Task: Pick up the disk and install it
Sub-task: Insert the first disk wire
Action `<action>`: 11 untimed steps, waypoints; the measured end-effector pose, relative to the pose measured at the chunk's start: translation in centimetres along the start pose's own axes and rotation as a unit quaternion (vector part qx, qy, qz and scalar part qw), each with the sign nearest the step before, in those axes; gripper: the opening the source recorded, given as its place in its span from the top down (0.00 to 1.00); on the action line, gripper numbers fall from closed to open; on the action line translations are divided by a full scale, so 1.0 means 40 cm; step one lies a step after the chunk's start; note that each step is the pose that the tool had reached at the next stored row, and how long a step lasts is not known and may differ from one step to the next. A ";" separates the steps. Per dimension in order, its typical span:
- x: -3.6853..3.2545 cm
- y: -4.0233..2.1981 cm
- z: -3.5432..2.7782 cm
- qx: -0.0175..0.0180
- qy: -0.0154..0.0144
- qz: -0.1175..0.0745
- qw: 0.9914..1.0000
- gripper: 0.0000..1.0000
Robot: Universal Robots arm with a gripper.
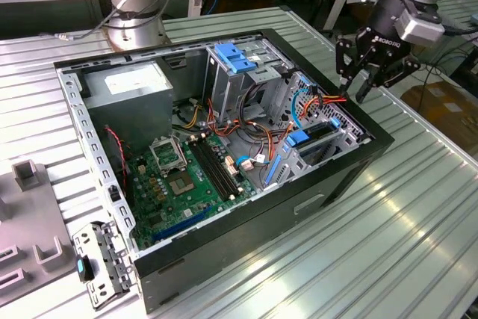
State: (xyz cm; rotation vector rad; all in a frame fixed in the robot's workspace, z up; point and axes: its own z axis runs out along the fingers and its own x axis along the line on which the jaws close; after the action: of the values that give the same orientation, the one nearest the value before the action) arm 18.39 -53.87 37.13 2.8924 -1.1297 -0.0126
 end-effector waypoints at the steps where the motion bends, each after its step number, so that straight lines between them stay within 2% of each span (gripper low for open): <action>1: 0.000 -0.001 0.003 0.000 0.000 -0.011 1.000 0.60; 6: -0.002 -0.003 0.016 0.001 0.001 -0.048 0.999 0.62; 7: -0.002 -0.003 0.018 0.001 0.001 -0.058 0.998 0.68; 9: -0.002 -0.003 0.016 0.002 0.001 -0.067 0.998 0.80; 11: -0.002 -0.002 0.004 0.002 0.002 -0.071 0.998 0.82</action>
State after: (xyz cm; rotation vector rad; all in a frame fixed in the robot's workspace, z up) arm 18.39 -53.74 36.95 2.9674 -0.9235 -0.0104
